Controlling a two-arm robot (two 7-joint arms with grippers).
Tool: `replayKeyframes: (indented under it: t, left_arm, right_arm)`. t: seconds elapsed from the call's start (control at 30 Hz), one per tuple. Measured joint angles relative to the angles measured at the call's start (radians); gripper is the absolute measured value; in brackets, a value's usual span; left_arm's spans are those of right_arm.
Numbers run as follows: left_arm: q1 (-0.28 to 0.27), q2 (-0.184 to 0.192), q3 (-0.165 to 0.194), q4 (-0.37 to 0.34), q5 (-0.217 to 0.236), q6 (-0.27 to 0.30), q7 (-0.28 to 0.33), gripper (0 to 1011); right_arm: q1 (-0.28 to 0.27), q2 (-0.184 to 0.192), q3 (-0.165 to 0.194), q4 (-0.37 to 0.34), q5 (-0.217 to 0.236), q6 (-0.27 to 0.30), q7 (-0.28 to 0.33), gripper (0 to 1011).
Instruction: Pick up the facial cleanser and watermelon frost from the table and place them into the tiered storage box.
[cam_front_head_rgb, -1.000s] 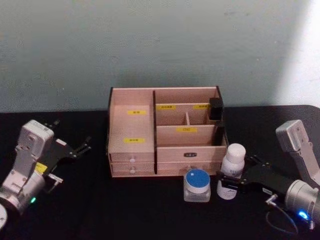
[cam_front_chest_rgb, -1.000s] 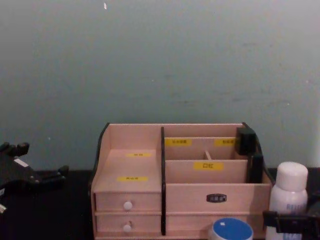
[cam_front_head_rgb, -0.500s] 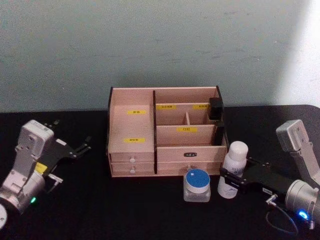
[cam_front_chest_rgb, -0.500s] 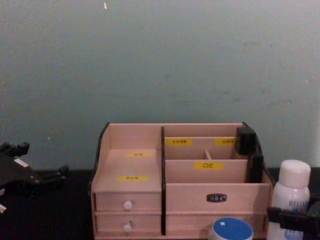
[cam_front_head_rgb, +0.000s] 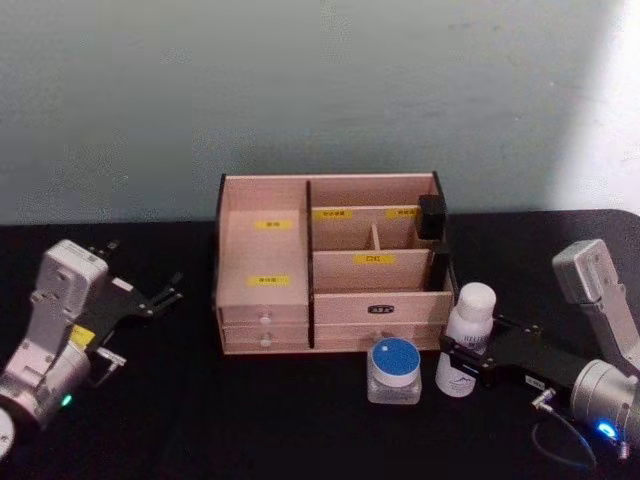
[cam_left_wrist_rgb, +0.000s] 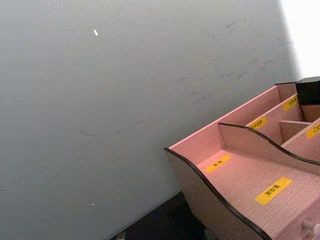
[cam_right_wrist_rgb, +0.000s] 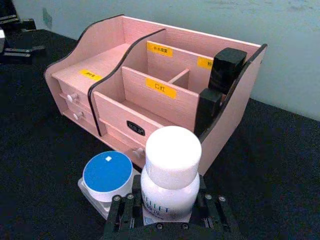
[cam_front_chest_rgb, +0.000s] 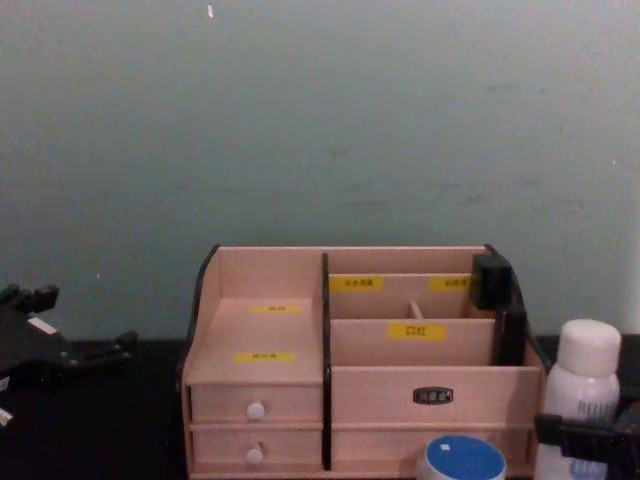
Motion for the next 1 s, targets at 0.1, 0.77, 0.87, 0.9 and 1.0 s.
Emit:
replayKeyframes:
  t: [0.1,0.77,0.87,0.9,1.0]
  left_arm:
    - [0.0,0.0,0.0,0.0,0.0,0.0,0.0,1001]
    - [0.0,0.0,0.0,0.0,0.0,0.0,0.0,1001]
    - [0.0,0.0,0.0,0.0,0.0,0.0,0.0,1001]
    - [0.0,0.0,0.0,0.0,0.0,0.0,0.0,1001]
    - [0.0,0.0,0.0,0.0,0.0,0.0,0.0,1001]
  right_arm:
    - [-0.007,0.004,0.006,-0.012,0.007,0.0,0.002,602]
    - [-0.035,0.091,0.05,-0.201,0.069,0.032,0.023,602]
    - [-0.004,0.09,0.039,-0.2,0.071,0.041,0.025,602]
    - [0.005,0.089,0.036,-0.198,0.071,0.043,0.025,602]
    - [0.05,0.08,0.02,-0.181,0.066,0.05,0.025,602]
